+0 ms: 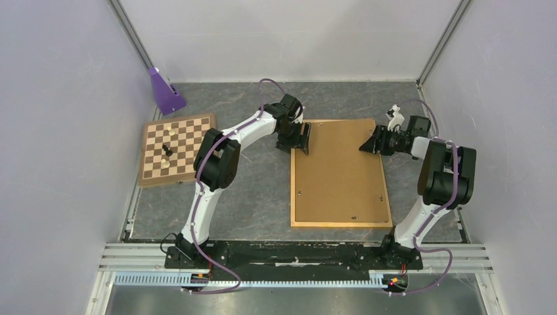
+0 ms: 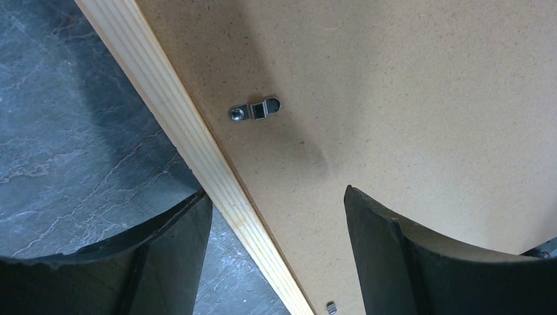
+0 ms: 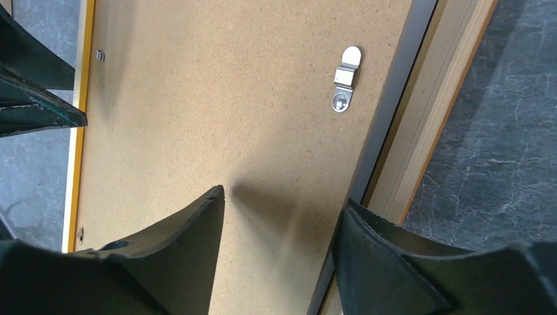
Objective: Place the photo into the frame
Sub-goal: Turn over the photo frame item on the photo frame.
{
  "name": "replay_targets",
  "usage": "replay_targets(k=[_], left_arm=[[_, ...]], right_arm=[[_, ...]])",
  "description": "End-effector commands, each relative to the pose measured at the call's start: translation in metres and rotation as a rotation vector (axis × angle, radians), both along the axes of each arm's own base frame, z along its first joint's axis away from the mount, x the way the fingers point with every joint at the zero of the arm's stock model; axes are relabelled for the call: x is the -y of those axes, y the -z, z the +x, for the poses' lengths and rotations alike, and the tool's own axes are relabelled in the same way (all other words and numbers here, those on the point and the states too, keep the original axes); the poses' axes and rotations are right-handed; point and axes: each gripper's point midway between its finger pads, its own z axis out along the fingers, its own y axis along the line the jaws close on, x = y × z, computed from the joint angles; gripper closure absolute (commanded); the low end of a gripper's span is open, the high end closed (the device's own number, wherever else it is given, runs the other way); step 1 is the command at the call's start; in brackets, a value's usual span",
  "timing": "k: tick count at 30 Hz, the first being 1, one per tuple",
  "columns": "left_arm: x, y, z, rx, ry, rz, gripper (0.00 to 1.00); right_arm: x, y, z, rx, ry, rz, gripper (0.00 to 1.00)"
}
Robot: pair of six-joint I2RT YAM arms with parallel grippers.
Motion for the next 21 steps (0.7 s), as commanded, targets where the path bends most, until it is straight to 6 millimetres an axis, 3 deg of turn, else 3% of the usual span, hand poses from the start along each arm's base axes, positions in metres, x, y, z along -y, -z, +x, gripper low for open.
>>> replay_targets(k=[1,10,21], left_arm=[[0.015,-0.026,0.006,0.067,0.03,-0.071,0.21],[0.015,-0.026,0.004,0.064,0.032,-0.07,0.21],[0.014,-0.028,0.004,0.069,0.033,-0.07,0.21]], right_arm=[[0.019,-0.014,0.022,0.111,0.015,-0.143,0.36],[0.021,-0.036,0.023,0.154,0.015,-0.214,0.27],[0.031,-0.066,0.02,0.215,0.017,-0.317,0.23]])
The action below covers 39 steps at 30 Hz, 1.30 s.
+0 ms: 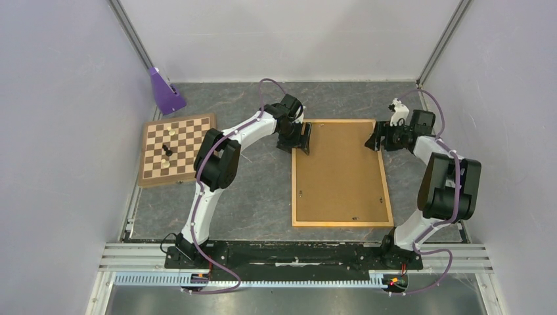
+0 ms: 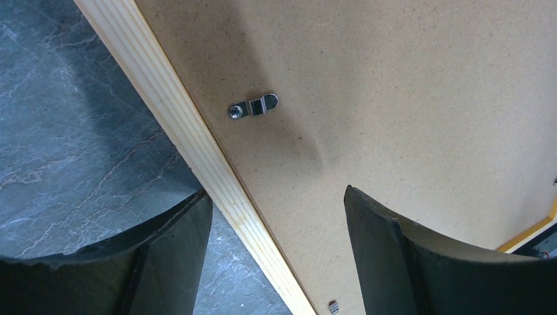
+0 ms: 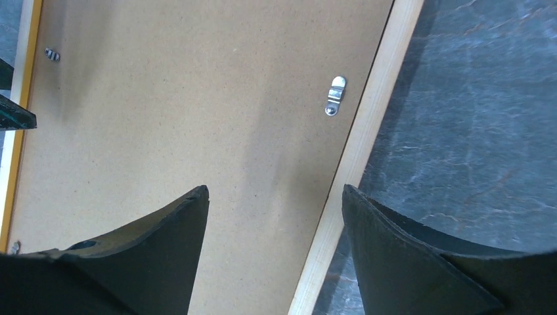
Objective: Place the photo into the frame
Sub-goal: Turn over the photo frame item on the photo frame.
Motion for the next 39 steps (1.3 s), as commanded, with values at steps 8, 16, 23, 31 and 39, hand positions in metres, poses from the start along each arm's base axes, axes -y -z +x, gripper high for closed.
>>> replay_targets(k=[8,16,23,31,39], left_arm=[[0.008,-0.032,0.003,0.07,0.03,-0.056,0.2],[0.008,-0.042,0.004,0.094,0.045,-0.065,0.17],[0.009,-0.062,0.005,0.134,0.066,-0.086,0.15],[0.0,-0.087,0.011,0.231,0.098,-0.056,0.14],[-0.017,-0.088,0.01,0.272,0.15,0.03,0.14]], right_arm=[[-0.003,-0.05,0.018,0.172,-0.071,-0.17,0.24],[-0.021,-0.044,0.028,0.203,-0.113,-0.246,0.25],[-0.025,-0.044,0.038,0.234,-0.118,-0.309,0.26],[-0.038,-0.052,0.042,0.282,-0.157,-0.349,0.26],[-0.037,-0.044,0.049,0.268,-0.145,-0.4,0.24]])
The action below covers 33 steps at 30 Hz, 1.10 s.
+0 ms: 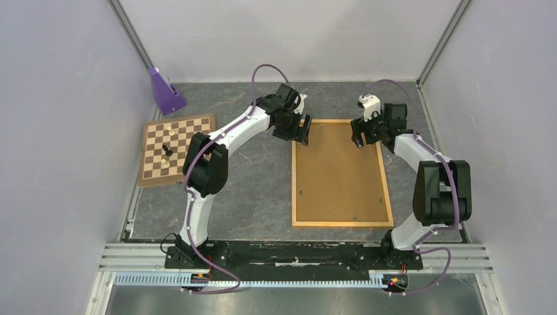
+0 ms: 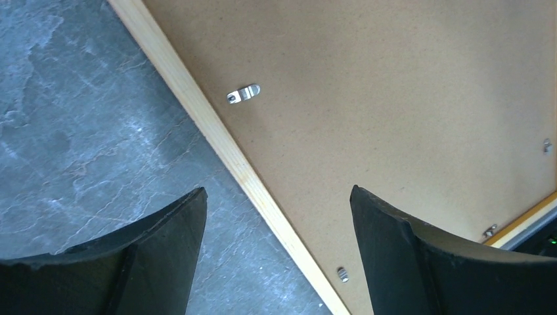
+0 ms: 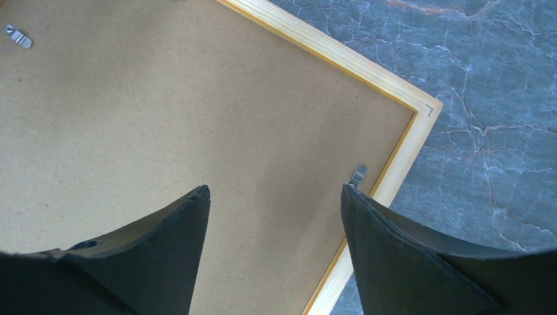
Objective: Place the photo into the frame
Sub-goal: Turn over the photo frame item on the photo frame, then install the photo frame at the center of the board.
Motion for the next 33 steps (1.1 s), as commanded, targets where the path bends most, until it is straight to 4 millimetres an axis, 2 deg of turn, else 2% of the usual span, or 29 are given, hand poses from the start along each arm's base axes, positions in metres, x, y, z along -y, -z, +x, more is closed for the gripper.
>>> replay_targets(k=[1,6,7,11,16,21,27,33], left_arm=[[-0.012,-0.026,0.002,0.107,0.066,0.054,0.14],[-0.021,-0.02,0.001,0.132,0.109,0.101,0.16],[-0.022,-0.021,0.003,0.139,0.112,0.109,0.16],[-0.026,-0.015,0.003,0.125,0.12,0.128,0.17],[-0.033,-0.005,-0.008,0.085,0.147,0.141,0.18],[-0.053,0.009,-0.009,0.047,0.088,0.143,0.2],[-0.074,0.021,-0.016,-0.013,0.036,0.077,0.18],[-0.076,0.026,-0.023,-0.012,0.042,0.045,0.17]], right_arm=[[0.01,-0.014,0.021,0.07,0.027,-0.048,0.24],[0.001,-0.016,0.019,0.076,-0.013,-0.029,0.24],[-0.016,-0.016,0.016,0.078,-0.067,-0.017,0.24],[-0.049,-0.013,0.009,0.083,-0.189,0.0,0.25],[-0.083,-0.008,0.008,0.082,-0.27,0.013,0.25],[-0.117,-0.008,0.013,0.098,-0.308,0.106,0.26],[-0.135,0.001,0.015,0.098,-0.322,0.108,0.26],[-0.15,-0.001,0.018,0.118,-0.369,0.093,0.26]])
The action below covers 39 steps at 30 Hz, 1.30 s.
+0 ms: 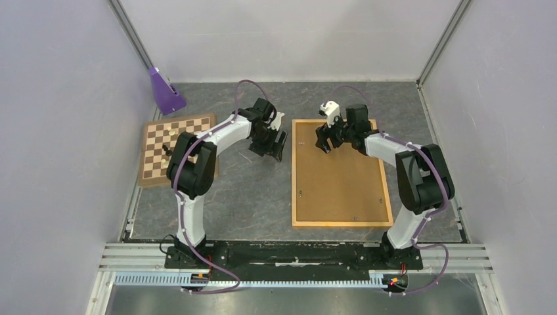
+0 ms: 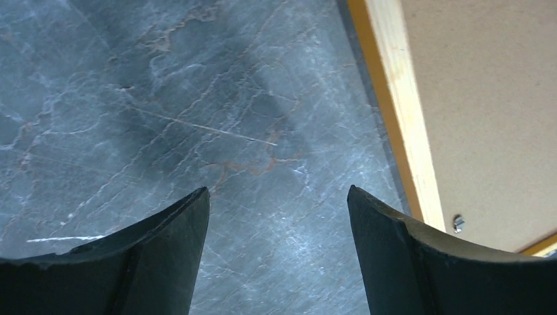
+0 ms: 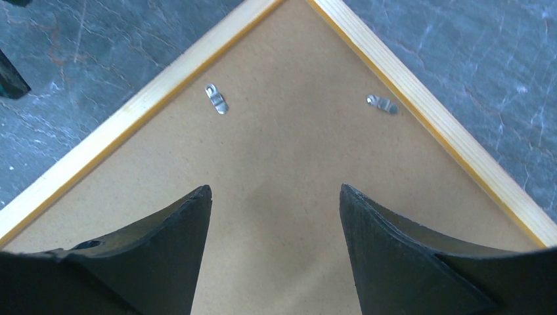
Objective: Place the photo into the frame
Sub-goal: Install the photo frame at the center of the board.
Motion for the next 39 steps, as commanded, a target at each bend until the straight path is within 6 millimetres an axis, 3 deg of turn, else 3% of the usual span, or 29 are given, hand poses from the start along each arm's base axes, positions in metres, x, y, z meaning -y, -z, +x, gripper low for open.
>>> replay_targets(k=[1,12,22,32,39], left_arm=[[0.022,-0.031,0.008,0.086,0.014,-0.12,0.16],[0.02,-0.01,0.013,0.055,-0.013,-0.101,0.16],[0.024,-0.001,-0.002,0.025,-0.061,-0.131,0.16],[0.063,-0.006,-0.024,-0.013,-0.103,-0.197,0.22],[0.084,-0.003,-0.034,-0.045,-0.092,-0.2,0.34]], right_arm=[[-0.018,-0.022,0.022,0.093,-0.042,0.022,0.26],[-0.033,-0.001,0.036,0.128,-0.037,-0.058,0.27],[-0.046,0.014,0.057,0.128,0.002,-0.075,0.32],[-0.044,0.004,0.056,0.143,0.031,-0.069,0.32],[-0.033,-0.004,0.061,0.145,0.102,-0.069,0.33]])
